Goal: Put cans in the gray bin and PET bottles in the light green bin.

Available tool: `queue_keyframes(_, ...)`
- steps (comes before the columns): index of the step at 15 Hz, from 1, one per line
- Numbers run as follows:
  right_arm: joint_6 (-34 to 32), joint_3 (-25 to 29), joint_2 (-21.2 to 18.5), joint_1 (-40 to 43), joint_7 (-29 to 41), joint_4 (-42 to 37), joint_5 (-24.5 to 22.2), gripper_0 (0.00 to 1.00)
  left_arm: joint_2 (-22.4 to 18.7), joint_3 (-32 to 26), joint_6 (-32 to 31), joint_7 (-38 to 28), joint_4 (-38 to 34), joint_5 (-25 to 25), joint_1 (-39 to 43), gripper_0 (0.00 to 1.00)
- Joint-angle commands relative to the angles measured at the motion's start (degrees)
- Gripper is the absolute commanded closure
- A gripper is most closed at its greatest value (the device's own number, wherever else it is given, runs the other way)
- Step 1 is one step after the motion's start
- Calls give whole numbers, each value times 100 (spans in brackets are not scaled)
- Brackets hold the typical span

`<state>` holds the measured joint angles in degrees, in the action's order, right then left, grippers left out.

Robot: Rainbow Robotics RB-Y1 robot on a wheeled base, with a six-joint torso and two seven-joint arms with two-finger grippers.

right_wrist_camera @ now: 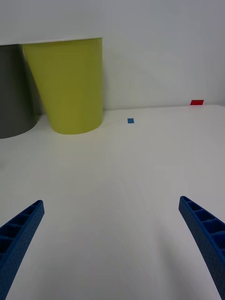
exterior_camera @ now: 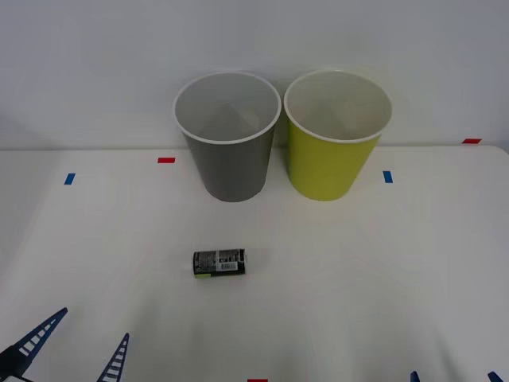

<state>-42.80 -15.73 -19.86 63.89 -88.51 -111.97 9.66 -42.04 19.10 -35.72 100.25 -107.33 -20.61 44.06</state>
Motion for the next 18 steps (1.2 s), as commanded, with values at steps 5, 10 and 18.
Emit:
queue_keyframes(5,0,0,0,0,0,0,1,0,-1078,49,1744,-164,-746,-286,-785,0)
queue_keyframes(10,0,0,0,0,0,0,1,0,-1869,49,3378,-243,-1519,-505,-1585,0)
queue_keyframes(18,0,0,0,0,0,0,1,0,-2098,32,6956,-243,-2829,-743,-2701,1)
